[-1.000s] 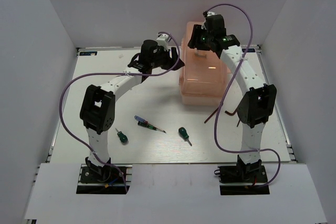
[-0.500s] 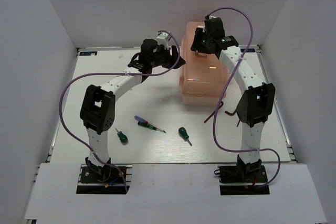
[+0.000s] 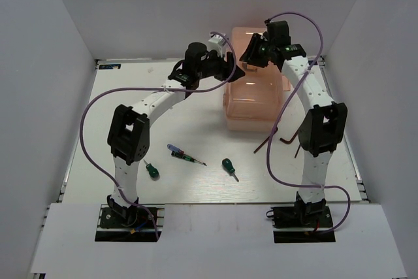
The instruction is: Sort the tools into containers
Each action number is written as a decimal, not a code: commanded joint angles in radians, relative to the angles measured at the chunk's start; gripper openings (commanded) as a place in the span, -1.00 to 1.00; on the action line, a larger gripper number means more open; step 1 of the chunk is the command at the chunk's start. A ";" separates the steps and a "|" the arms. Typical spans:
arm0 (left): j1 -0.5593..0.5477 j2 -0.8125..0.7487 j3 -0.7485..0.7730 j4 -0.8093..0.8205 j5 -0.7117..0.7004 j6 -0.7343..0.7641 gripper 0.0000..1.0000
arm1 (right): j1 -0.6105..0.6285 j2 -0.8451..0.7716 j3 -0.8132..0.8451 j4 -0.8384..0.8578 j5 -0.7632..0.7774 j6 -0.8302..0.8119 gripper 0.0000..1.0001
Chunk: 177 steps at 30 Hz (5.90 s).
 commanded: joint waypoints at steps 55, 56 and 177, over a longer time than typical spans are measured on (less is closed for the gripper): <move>-0.015 0.326 0.493 -0.213 -0.014 -0.081 -0.42 | -0.139 -0.092 -0.160 0.351 -0.579 0.307 0.02; -0.015 0.327 0.493 -0.213 -0.005 -0.081 -0.42 | -0.142 -0.104 -0.154 0.316 -0.572 0.288 0.02; 0.230 -0.284 -0.038 -0.363 -0.369 0.054 -1.00 | -0.513 0.132 -0.234 0.061 -0.394 -0.330 -1.00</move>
